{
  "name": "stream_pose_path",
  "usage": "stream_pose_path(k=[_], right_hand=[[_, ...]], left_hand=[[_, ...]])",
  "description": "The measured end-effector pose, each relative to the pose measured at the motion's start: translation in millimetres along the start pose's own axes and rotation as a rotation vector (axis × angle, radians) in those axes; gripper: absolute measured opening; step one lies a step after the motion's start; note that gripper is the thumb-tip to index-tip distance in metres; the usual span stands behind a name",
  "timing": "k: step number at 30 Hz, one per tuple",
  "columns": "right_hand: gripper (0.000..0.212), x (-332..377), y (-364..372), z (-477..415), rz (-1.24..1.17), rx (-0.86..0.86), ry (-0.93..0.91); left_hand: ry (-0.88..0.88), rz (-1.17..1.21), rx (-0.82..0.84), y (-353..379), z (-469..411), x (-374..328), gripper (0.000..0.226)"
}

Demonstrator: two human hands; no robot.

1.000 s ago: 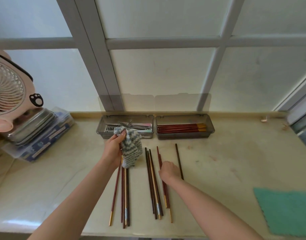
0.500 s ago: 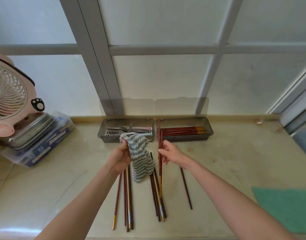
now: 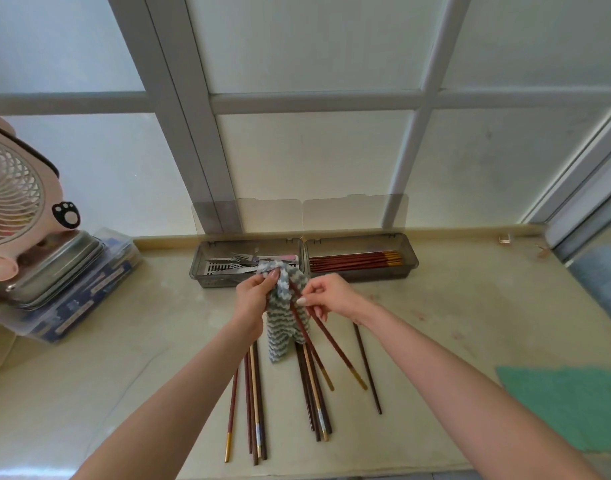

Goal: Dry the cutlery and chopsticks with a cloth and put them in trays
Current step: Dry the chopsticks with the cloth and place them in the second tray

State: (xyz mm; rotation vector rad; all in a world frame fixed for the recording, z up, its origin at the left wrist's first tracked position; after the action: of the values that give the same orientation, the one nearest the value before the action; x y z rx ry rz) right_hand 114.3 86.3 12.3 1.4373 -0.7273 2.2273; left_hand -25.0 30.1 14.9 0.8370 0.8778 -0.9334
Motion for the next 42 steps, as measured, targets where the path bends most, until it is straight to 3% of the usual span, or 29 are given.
stream_pose_path(k=[4,8,13,17,22,28,36,42], right_hand=[[0.021,7.4,-0.9,-6.1,0.072,-0.119,0.023],[0.028,6.5,6.8,-6.7,0.076,-0.226,0.039],[0.023,-6.1,31.0,7.3,-0.060,0.128,0.046],[0.021,-6.2,29.9,11.8,-0.090,0.007,0.000],[0.024,-4.1,37.5,10.6,-0.144,0.077,-0.005],[0.028,-15.9,31.6,16.1,-0.133,-0.051,0.029],[0.031,-1.7,49.0,7.5,-0.384,0.002,0.068],[0.023,-0.9,54.8,9.5,-0.335,0.007,-0.022]], left_hand=[[0.033,-0.002,0.036,10.9,4.2,-2.1,0.016],[0.061,0.013,-0.079,8.1,5.0,-12.0,0.010],[0.067,0.135,-0.249,-15.1,-5.8,-30.7,0.017],[0.076,0.157,-0.290,-29.0,-13.0,-41.6,0.023],[0.044,0.116,-0.301,-42.7,-19.5,-52.2,0.026],[0.094,0.119,-0.338,-54.1,-17.5,-57.6,0.034],[0.117,-0.061,-0.147,3.3,10.0,-20.0,0.021],[0.071,-0.111,-0.121,1.3,10.4,-12.5,0.027]])
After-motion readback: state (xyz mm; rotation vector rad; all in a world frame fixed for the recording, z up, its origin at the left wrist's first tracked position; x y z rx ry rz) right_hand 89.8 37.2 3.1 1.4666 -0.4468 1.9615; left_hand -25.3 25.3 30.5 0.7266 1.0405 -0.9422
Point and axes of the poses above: each hand's wrist, its own z-axis away from the middle knuckle, its own y-axis out of the palm, x = y × z, the point moved 5 cm from there along -z, towards the middle knuckle, and after that the axes turned 7 degrees about x, right-handed, at the moved point
